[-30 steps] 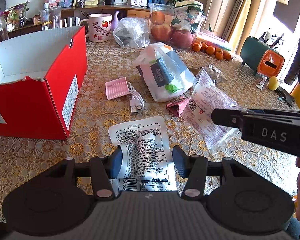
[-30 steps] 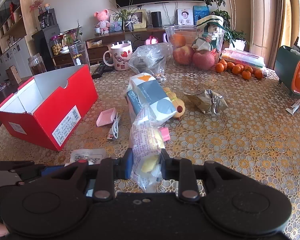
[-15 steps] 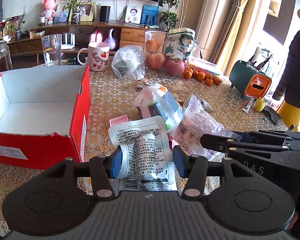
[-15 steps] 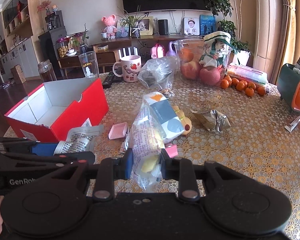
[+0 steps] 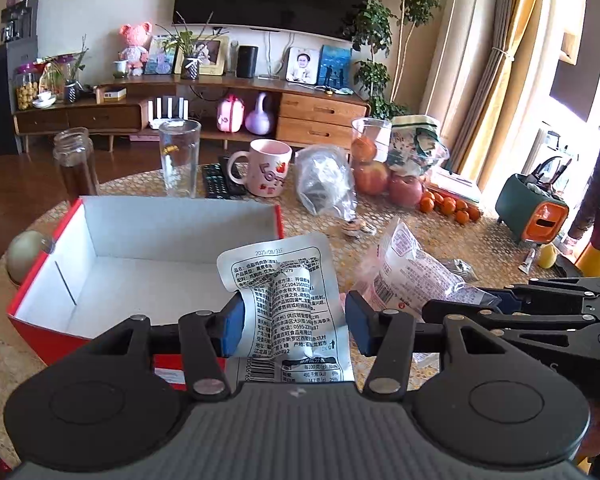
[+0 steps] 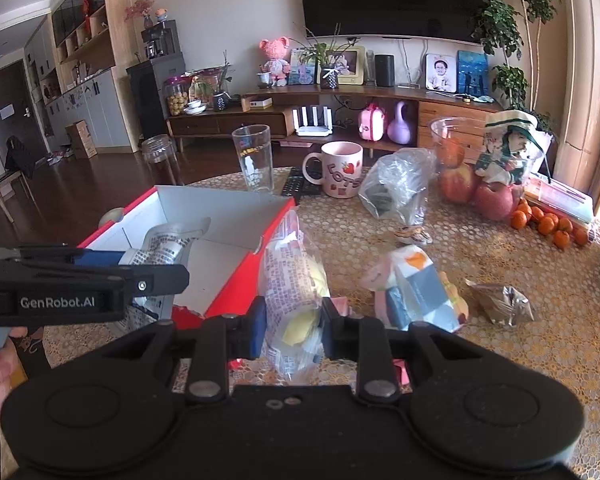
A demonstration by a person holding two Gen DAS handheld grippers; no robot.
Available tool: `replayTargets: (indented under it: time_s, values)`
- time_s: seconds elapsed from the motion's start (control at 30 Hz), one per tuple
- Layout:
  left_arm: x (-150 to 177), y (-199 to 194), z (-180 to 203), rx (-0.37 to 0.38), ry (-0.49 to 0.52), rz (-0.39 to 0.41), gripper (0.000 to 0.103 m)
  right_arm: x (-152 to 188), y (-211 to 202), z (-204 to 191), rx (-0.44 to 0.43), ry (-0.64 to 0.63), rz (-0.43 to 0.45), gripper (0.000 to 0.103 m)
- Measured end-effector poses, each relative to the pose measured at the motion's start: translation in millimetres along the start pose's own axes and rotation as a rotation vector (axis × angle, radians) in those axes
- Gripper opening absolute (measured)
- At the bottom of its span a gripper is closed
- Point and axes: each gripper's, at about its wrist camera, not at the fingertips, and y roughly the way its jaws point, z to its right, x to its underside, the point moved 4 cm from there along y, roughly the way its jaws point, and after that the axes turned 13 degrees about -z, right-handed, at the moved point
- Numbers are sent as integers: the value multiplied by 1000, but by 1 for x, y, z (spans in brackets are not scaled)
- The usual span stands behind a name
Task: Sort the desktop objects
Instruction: 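Carry both items into the red box and open both grippers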
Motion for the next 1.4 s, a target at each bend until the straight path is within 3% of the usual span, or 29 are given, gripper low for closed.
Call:
replayTargets:
  time_s: [0.4,0.73,1.4]
  values:
    - [-29,-5,-86,-113,-2,16,52,-36,39,-57,-34,-86,-19,27]
    - [-52,27,-133,-128,5,0,52,-53,80,-84,-33,-97,-45,27]
    - [-61,140,-157,-123,100,-279,52,-56,166,-106,32,-134,-177,26]
